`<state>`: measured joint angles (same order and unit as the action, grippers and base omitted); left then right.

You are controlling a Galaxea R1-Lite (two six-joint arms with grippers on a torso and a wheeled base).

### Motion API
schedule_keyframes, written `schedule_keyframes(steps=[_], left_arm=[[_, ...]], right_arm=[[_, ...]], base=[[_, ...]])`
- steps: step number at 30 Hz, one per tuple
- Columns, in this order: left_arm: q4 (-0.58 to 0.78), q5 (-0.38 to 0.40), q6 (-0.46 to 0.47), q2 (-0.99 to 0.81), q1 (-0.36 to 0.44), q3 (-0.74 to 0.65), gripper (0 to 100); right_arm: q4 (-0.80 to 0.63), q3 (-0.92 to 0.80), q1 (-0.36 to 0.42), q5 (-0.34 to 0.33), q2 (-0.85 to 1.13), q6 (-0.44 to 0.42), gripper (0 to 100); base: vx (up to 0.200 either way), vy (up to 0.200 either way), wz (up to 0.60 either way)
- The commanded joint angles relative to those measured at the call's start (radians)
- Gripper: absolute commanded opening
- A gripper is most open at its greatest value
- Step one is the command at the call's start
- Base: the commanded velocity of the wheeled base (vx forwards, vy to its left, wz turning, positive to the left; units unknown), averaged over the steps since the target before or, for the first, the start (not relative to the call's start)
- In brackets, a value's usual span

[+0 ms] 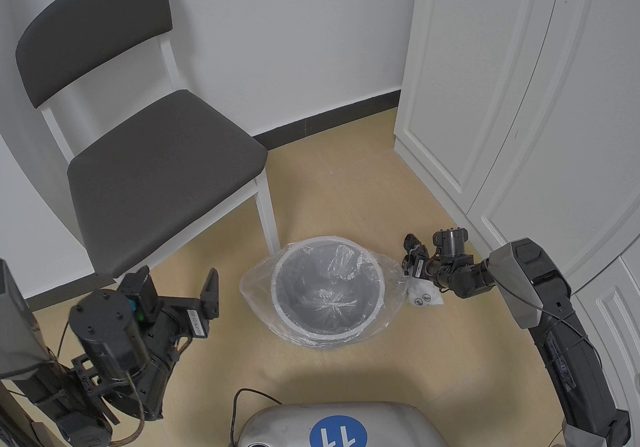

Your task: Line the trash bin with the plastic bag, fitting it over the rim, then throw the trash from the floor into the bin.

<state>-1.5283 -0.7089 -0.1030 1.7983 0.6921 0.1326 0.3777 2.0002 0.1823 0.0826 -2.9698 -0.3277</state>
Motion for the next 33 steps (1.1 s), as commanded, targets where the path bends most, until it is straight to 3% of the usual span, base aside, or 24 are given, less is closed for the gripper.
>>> schedule_keyframes(steps=[1, 8, 17, 23, 28, 33], left_arm=[[0.007, 0.002, 0.103, -0.195, -0.040, -0.005, 100], [0.046, 0.040, 0.195, -0.375, -0.148, 0.029, 100], [0.257, 0.046, 0.210, -0.562, -0.080, 0.111, 100], [0.316, 0.046, 0.213, -0.614, -0.054, 0.153, 100], [0.329, 0.054, 0.213, -0.642, -0.054, 0.156, 100], [0.315, 0.137, 0.204, -0.659, -0.052, 0.147, 100]], right_arm=[[0.093, -0.044, -0.011, 0.034, 0.060, -0.099, 0], [0.101, -0.251, -0.027, 0.013, 0.218, -0.169, 0], [0.102, -0.548, -0.040, 0.013, 0.491, -0.182, 0], [0.153, -0.796, -0.041, 0.013, 0.723, -0.180, 0], [0.280, -0.934, -0.038, 0.013, 0.871, -0.145, 0], [0.299, -1.000, -0.024, 0.013, 0.992, -0.057, 0]], base=[[0.000, 0.000, 0.00], [0.000, 0.000, 0.00], [0.000, 0.000, 0.00], [0.000, 0.000, 0.00], [0.000, 0.000, 0.00], [0.000, 0.000, 0.00]])
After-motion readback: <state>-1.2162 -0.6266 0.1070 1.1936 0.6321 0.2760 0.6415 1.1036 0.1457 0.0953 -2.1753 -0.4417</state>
